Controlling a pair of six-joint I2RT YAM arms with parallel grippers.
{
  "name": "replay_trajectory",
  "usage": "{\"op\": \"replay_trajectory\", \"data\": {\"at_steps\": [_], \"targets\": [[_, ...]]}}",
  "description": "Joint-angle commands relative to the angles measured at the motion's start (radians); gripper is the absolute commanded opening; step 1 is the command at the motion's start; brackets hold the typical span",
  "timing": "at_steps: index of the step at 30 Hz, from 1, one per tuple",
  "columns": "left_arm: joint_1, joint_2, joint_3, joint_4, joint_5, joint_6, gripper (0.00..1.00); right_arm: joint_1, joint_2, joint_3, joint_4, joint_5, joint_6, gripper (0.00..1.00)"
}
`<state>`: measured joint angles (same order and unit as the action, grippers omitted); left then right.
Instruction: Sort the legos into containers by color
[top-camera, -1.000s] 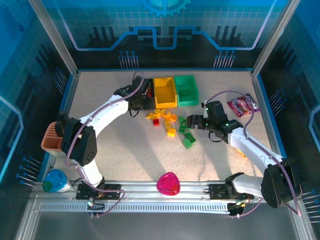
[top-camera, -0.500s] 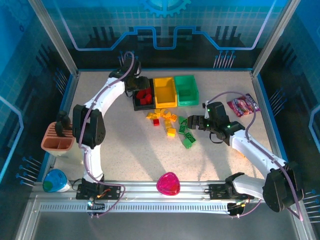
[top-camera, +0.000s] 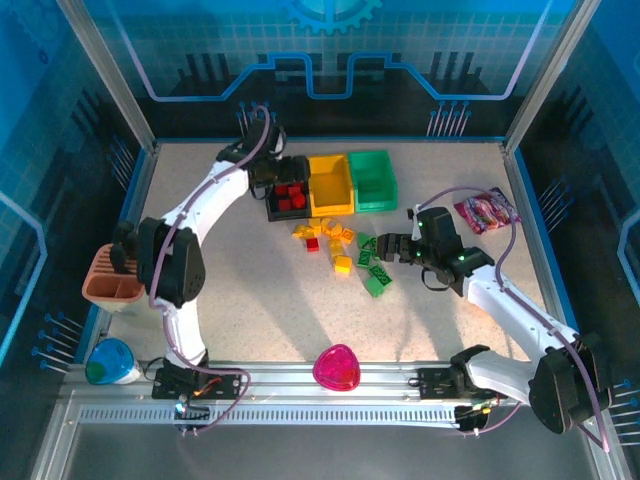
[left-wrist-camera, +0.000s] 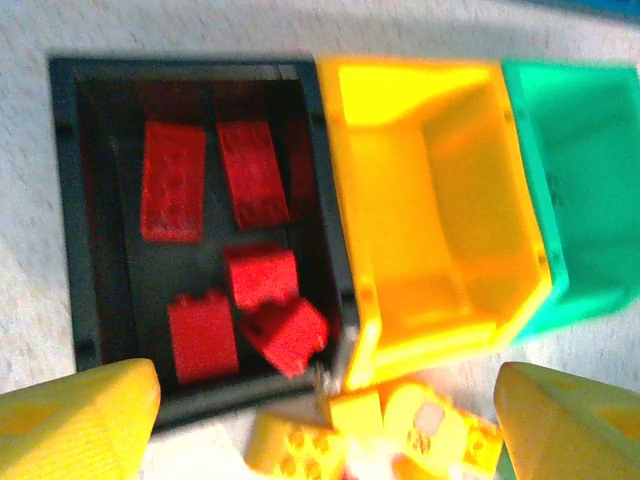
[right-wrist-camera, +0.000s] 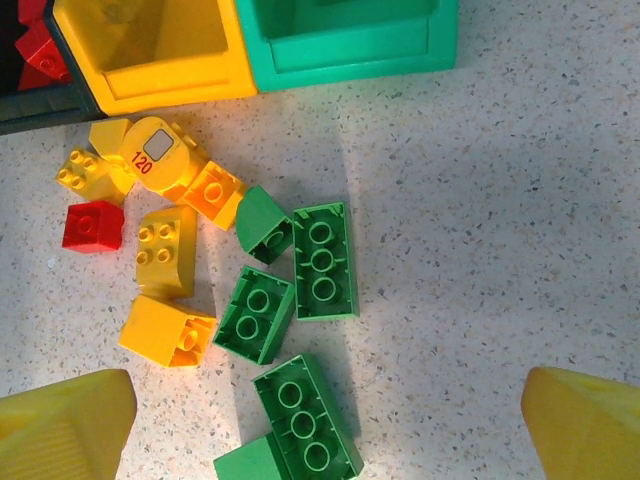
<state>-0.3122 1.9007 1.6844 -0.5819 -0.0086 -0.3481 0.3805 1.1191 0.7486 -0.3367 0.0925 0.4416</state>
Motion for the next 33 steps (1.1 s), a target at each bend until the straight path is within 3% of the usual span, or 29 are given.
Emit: {"op": "replay_trajectory", "data": {"at_steps": [1, 10, 15, 33], "targets": [[-0.049, -0.115, -0.135, 0.052, -0.034, 0.024, 0.86, -0.013, 0.003, -0.012, 0.008, -0.016, 0.009, 1.0], [-0.195, -0.138, -0.332, 0.043, -0.101, -0.016, 0.78, -0.012, 0.033, -0.025, 0.048, -0.044, 0.026, 1.0], [-0.22, -0.068, -0.357, 0.054, -0.101, -0.076, 0.66, -0.01, 0.039, -0.036, 0.058, -0.05, 0.038, 1.0], [-0.254, 0.108, -0.282, 0.039, -0.12, -0.117, 0.58, -0.011, 0.047, -0.061, 0.073, -0.03, 0.033, 0.99]]}}
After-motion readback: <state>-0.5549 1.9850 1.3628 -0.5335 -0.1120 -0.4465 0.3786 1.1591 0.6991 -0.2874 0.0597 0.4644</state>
